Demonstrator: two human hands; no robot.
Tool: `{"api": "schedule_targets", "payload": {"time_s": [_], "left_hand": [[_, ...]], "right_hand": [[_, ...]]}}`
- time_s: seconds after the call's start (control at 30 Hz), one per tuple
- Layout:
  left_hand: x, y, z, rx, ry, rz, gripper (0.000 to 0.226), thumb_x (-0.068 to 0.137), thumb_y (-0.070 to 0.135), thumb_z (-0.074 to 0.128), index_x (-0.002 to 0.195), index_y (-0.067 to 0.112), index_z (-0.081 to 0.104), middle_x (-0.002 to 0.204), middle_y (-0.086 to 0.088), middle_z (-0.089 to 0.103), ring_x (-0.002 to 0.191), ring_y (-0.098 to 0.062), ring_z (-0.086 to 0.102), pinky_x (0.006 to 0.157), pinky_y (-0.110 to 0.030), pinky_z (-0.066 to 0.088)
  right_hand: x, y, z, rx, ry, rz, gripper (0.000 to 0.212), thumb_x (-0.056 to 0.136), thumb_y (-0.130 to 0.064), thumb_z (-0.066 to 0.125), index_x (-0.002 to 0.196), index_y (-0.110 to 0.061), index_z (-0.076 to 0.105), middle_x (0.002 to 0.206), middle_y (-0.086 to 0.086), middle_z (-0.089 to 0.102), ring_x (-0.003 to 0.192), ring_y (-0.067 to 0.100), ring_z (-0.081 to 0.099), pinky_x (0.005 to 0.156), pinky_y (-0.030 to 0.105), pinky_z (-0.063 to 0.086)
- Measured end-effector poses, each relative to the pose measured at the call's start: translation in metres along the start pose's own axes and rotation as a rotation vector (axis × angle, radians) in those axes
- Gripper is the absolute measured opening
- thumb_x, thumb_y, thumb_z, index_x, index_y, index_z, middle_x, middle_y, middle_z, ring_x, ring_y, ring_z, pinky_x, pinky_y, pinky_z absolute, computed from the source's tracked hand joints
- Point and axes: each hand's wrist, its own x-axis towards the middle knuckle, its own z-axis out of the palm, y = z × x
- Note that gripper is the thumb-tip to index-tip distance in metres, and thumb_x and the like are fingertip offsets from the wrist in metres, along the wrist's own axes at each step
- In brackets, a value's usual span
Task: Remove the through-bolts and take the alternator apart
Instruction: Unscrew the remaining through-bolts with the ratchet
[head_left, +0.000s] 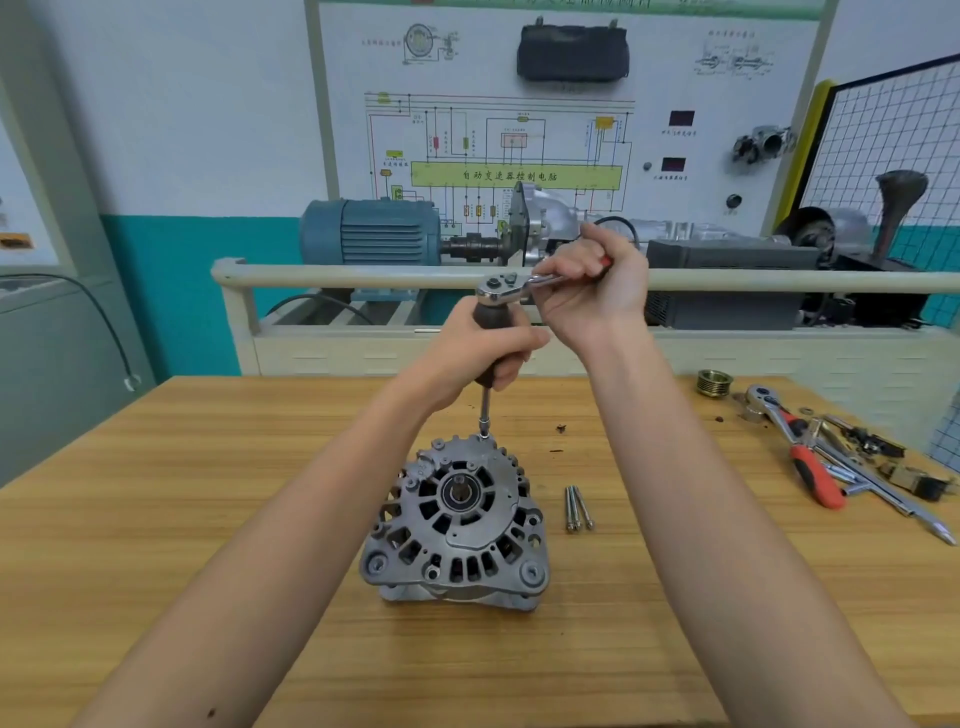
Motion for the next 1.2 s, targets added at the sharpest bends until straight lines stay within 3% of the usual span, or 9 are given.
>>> {"api": "schedule_targets", "payload": {"time_s": [0.1, 0.2, 0.33, 0.43, 0.57, 0.7, 0.83, 1.0, 1.2], "left_hand": [[0.002, -0.002, 0.004, -0.019, 0.089, -0.048, 0.043, 0.084, 0.000, 0.060, 0.048, 0.017, 0.043, 0.040, 0.005, 0.035, 0.034, -0.010, 0.024, 0.039, -0.017, 0.021], [0.005, -0.005, 0.011, -0.037, 0.328, -0.047, 0.041, 0.084, -0.006, 0.054, 0.051, 0.013, 0.039, 0.037, 0.006, 0.035, 0.032, -0.009, 0.024, 0.039, -0.015, 0.021], [0.008, -0.007, 0.023, -0.017, 0.655, 0.034, 0.035, 0.082, 0.000, 0.059, 0.051, 0.016, 0.051, 0.045, 0.000, 0.036, 0.047, -0.016, 0.028, 0.048, -0.025, 0.022], [0.005, -0.009, 0.026, 0.033, 0.679, 0.108, 0.056, 0.081, -0.004, 0.057, 0.036, 0.023, 0.038, 0.035, 0.016, 0.032, 0.040, -0.002, 0.025, 0.041, -0.016, 0.023], [0.002, -0.010, 0.018, 0.018, 0.578, 0.081, 0.039, 0.077, -0.002, 0.059, 0.046, 0.021, 0.049, 0.038, 0.013, 0.037, 0.040, -0.006, 0.028, 0.041, -0.019, 0.025], [-0.007, -0.009, 0.005, 0.131, 0.393, 0.122, 0.026, 0.067, 0.005, 0.062, 0.047, 0.014, 0.048, 0.035, 0.005, 0.043, 0.034, -0.016, 0.038, 0.043, -0.020, 0.034], [-0.007, -0.004, 0.002, 0.026, 0.051, 0.101, 0.025, 0.075, 0.013, 0.069, 0.054, 0.017, 0.056, 0.043, -0.002, 0.046, 0.035, -0.018, 0.038, 0.044, -0.025, 0.037], [-0.003, -0.006, 0.010, -0.086, 0.188, 0.012, 0.040, 0.079, 0.009, 0.064, 0.046, 0.020, 0.046, 0.039, 0.005, 0.040, 0.032, -0.007, 0.026, 0.038, -0.015, 0.023], [0.003, -0.008, 0.022, -0.037, 0.637, 0.001, 0.035, 0.084, 0.000, 0.054, 0.054, 0.013, 0.042, 0.044, 0.001, 0.034, 0.044, -0.014, 0.026, 0.046, -0.024, 0.020]], "right_hand": [[-0.001, 0.003, 0.002, 0.002, 0.030, -0.042, 0.054, 0.095, -0.011, 0.040, 0.041, -0.016, 0.037, 0.037, -0.006, 0.030, 0.029, 0.011, 0.031, 0.040, 0.018, 0.040], [-0.019, 0.018, -0.001, -0.064, 0.050, -0.262, 0.049, 0.095, -0.012, 0.041, 0.046, -0.015, 0.038, 0.040, -0.003, 0.031, 0.035, 0.014, 0.035, 0.047, 0.024, 0.043], [-0.054, 0.051, -0.009, -0.303, -0.117, -0.645, 0.035, 0.095, -0.005, 0.040, 0.061, -0.013, 0.040, 0.045, 0.001, 0.043, 0.047, 0.020, 0.049, 0.062, 0.032, 0.051], [-0.069, 0.069, -0.014, -0.529, -0.271, -0.856, 0.032, 0.090, 0.002, 0.039, 0.064, -0.014, 0.046, 0.052, 0.004, 0.048, 0.056, 0.021, 0.052, 0.073, 0.035, 0.050], [-0.060, 0.054, -0.010, -0.407, -0.261, -0.726, 0.043, 0.091, -0.002, 0.040, 0.050, -0.013, 0.045, 0.044, 0.001, 0.046, 0.046, 0.020, 0.051, 0.062, 0.032, 0.050], [-0.028, 0.022, -0.002, -0.123, -0.089, -0.261, 0.057, 0.097, -0.013, 0.038, 0.040, -0.017, 0.042, 0.039, -0.002, 0.032, 0.037, 0.015, 0.038, 0.050, 0.023, 0.045], [-0.003, 0.005, 0.004, 0.075, -0.038, 0.097, 0.045, 0.095, -0.014, 0.043, 0.051, -0.018, 0.034, 0.036, -0.007, 0.029, 0.029, 0.010, 0.030, 0.038, 0.017, 0.035], [-0.015, 0.014, 0.002, 0.026, 0.041, -0.130, 0.042, 0.096, -0.013, 0.042, 0.055, -0.018, 0.031, 0.038, -0.006, 0.028, 0.031, 0.010, 0.029, 0.039, 0.017, 0.037], [-0.065, 0.053, -0.009, -0.260, -0.124, -0.621, 0.033, 0.096, -0.010, 0.040, 0.063, -0.012, 0.038, 0.046, 0.003, 0.042, 0.049, 0.021, 0.047, 0.068, 0.035, 0.051]]}}
